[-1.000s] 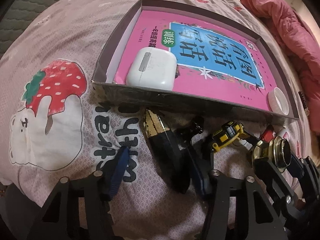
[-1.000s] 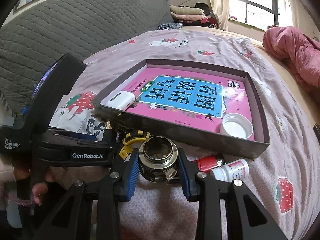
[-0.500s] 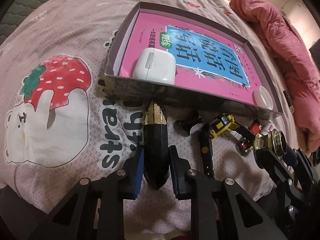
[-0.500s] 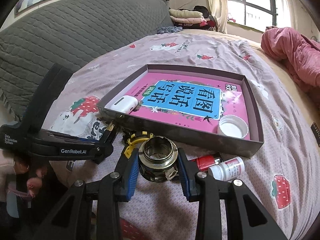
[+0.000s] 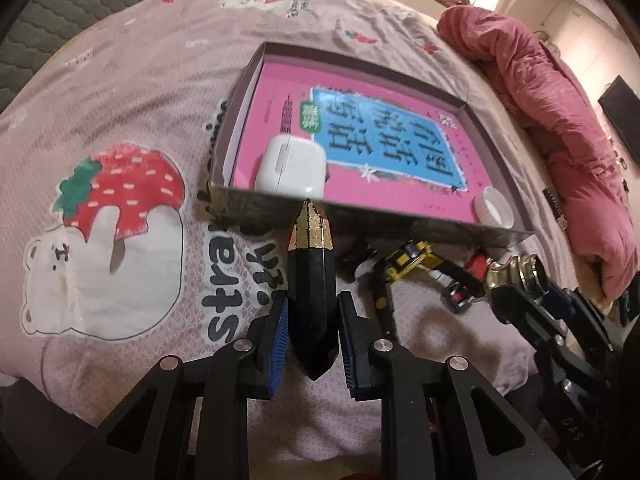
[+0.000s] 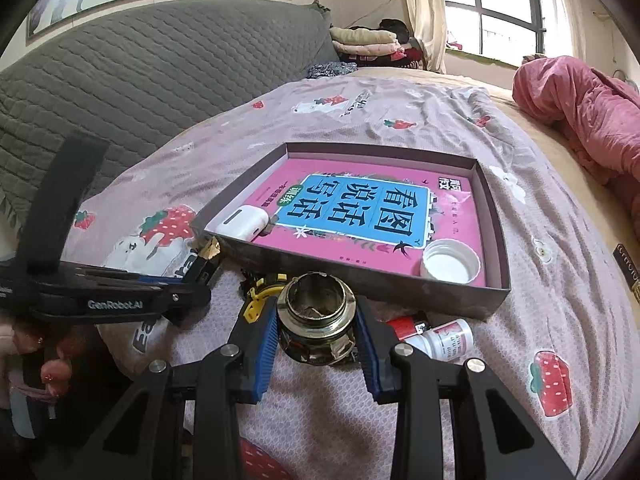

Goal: Organize rigid objects
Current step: 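Close the right gripper on the brass fitting while the left gripper closes on the black pen, then carry the brass fitting over the tray with the right gripper while the left carries the black pen there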

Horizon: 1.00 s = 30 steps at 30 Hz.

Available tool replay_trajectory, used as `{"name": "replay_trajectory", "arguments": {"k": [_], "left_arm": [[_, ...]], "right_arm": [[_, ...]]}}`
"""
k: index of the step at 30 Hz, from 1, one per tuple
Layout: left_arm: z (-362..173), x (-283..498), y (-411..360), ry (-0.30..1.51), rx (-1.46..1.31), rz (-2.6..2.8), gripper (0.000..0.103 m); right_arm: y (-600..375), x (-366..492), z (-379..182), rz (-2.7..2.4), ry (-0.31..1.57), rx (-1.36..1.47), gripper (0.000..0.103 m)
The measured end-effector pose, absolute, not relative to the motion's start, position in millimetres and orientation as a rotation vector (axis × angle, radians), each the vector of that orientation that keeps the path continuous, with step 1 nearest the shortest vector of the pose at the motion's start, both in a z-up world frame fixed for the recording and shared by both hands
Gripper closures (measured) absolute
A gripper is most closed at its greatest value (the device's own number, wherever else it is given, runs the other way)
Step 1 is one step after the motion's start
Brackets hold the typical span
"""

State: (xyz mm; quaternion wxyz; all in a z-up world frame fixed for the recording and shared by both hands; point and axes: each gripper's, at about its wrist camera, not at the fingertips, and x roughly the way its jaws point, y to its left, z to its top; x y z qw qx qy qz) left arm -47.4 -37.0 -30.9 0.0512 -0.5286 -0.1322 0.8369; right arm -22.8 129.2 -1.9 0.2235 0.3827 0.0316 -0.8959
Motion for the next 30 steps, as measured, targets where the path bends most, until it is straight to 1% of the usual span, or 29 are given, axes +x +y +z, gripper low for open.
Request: {"name": "replay_trajectory", "arguments": {"k": [8, 12, 19, 26, 30], "left_arm": [[-24, -49, -36, -0.408, -1.59, 2.557, 0.08], [-26, -49, -39, -0.432, -1.598, 2.55, 0.08], [-39, -48, -40, -0.412, -1.666, 2.527, 0.08], [-21, -44, -43, -0.428, -1.601, 2.552, 0.08], [-15, -41, -49, -0.466, -1.591, 2.555, 0.08]], "right_arm": [[131, -22, 5, -2.495, 0.074, 1.026, 0.067], [131, -24, 4, -2.49, 0.069, 1.035, 0.066], [131, -25, 2, -2.486, 0.068, 1.045, 0.066], [133, -24, 2, -2.485, 0.051, 1.045, 0.066], [133, -23, 4, -2.487, 0.046, 1.034, 0.066]]}}
